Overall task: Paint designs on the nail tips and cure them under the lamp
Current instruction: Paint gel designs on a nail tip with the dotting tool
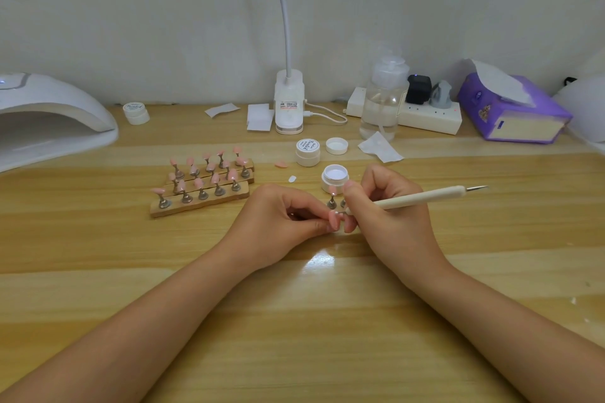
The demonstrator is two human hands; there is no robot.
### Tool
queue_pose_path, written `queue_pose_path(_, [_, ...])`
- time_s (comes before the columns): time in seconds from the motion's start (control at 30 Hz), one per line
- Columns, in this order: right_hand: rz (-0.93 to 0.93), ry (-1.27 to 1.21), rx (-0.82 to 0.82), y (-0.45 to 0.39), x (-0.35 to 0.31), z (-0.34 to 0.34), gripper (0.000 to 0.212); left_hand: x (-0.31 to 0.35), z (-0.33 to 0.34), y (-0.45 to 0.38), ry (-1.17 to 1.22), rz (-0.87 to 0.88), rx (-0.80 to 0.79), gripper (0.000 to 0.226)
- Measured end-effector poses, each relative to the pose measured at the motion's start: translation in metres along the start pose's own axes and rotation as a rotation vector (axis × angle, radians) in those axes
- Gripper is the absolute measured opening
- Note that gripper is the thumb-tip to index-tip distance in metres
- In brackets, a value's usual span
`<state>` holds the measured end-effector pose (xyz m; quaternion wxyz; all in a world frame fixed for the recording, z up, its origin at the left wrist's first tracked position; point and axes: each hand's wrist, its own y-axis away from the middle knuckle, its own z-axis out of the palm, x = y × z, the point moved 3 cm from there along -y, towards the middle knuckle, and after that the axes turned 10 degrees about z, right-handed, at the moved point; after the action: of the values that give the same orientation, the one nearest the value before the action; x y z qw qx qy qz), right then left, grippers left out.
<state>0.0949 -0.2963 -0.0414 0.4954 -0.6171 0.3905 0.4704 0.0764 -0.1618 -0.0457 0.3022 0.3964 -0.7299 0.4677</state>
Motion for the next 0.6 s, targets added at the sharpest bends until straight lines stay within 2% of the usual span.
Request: queue_pose_path(0.6, [0.019, -0.006, -0.014, -0.0004, -0.0006, 0.0004, 0.04, -0.0013, 0.0005, 0.0, -0.009, -0.001, -0.004, 0.014])
